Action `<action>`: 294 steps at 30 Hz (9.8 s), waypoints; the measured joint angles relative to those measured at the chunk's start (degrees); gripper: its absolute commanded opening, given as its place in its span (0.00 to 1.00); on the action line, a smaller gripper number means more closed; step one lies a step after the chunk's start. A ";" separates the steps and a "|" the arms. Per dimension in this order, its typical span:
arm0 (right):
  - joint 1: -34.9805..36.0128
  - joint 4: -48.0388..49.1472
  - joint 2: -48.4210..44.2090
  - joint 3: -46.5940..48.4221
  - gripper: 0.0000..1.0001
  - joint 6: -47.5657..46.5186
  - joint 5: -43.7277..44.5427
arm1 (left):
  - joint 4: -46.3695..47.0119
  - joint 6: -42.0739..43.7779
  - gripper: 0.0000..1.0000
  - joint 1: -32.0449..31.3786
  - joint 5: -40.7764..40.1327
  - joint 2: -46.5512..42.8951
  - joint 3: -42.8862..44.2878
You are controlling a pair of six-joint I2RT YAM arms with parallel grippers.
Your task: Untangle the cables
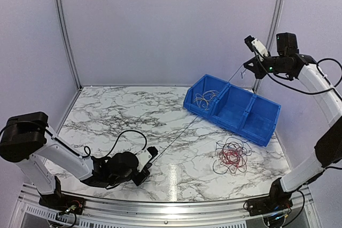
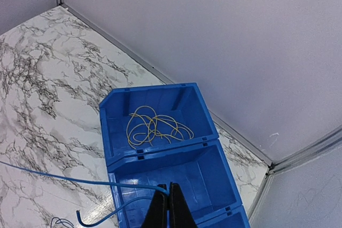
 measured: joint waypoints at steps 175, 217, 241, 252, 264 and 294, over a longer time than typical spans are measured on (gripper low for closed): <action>14.67 -15.10 -11.93 20.22 0.00 -4.68 -26.69 | 28.02 -16.85 0.45 -3.43 6.62 47.06 52.24; -9.75 21.53 -1.90 -11.13 0.00 2.75 -2.05 | 37.46 -17.18 0.64 -4.52 6.97 3.45 12.31; -12.85 14.73 13.14 -15.28 0.45 3.23 -9.60 | 36.52 -17.75 0.67 -4.68 4.17 4.26 10.95; -5.75 14.86 -4.07 -28.35 0.33 1.18 -9.86 | 27.26 -20.48 0.68 -4.74 -3.96 6.36 12.46; 11.65 8.94 5.07 -34.36 0.45 -7.85 -8.68 | 16.06 -28.92 0.65 -2.97 -4.74 8.35 15.28; 22.25 10.10 14.71 -33.14 0.00 -10.10 11.80 | 13.84 -32.26 0.65 -2.93 -1.27 9.51 15.30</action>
